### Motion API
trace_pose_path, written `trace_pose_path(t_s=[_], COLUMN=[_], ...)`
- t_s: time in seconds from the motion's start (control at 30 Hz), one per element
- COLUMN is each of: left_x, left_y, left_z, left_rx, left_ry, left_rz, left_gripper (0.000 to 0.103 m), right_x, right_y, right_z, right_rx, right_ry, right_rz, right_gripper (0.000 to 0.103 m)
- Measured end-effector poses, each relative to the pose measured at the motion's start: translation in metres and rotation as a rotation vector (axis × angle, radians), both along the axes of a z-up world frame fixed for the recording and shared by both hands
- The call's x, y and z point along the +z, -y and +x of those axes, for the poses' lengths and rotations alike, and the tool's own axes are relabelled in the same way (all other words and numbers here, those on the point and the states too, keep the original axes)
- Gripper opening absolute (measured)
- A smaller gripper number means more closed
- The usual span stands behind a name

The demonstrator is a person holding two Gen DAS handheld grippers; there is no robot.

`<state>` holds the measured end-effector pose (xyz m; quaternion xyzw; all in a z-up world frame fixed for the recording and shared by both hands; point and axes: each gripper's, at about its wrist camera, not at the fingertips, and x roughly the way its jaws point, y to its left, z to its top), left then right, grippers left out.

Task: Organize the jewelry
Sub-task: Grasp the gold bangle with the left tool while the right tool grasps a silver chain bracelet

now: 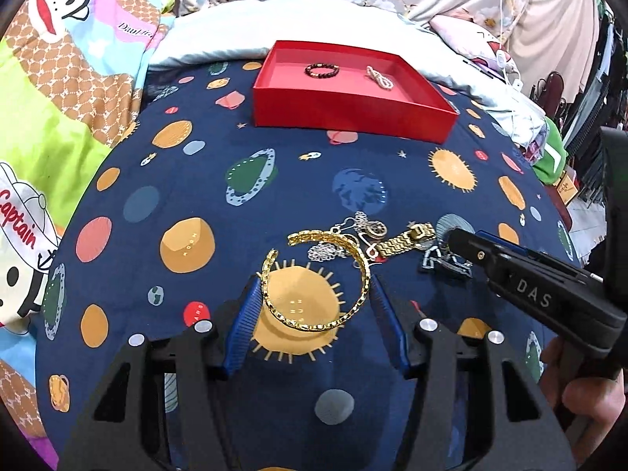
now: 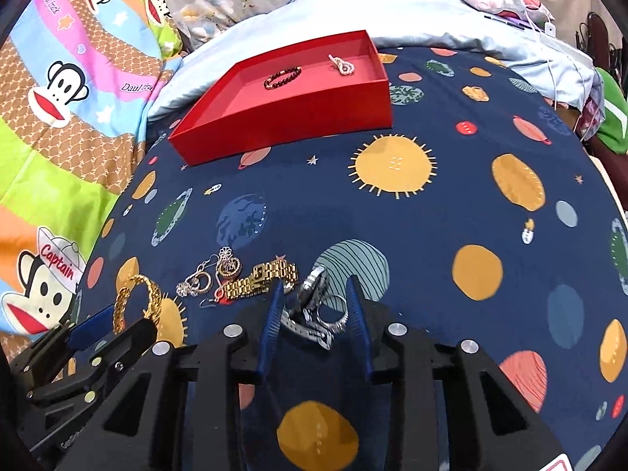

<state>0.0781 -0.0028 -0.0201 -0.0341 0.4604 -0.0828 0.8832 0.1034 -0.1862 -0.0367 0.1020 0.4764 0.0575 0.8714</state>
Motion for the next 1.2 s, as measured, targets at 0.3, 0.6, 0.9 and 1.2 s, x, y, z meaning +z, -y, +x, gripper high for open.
trace_pose_path(t_s=[0.3, 0.6, 0.9, 1.2], left_x=[-0.005, -0.004, 0.015, 0.051], left_y=[-0.005, -0.007, -0.005, 0.003], left_z=[0.004, 0.004, 0.002, 0.038], left_rx=[0.005, 0.011, -0.008, -0.058], left_ry=[-0.009, -0.003, 0.032, 0.107], left_rz=[-0.008, -0.012, -0.036, -0.069], left_gripper=[0.054, 0.054, 0.054, 0.054], right_x=[-0.011, -0.004, 0.039, 0.083], right_y=[-0.006, 0.005, 0.023, 0.034], right_z=[0.005, -0.005, -0.023, 0.008], right_rx=[0.010, -0.010, -0.032, 0.027], right_ry=[-0.022, -0.004, 0.085, 0.162], right_rz=[0.009, 0.057, 0.115, 0.178], right_gripper=[0.011, 0.008, 0.008, 0.008])
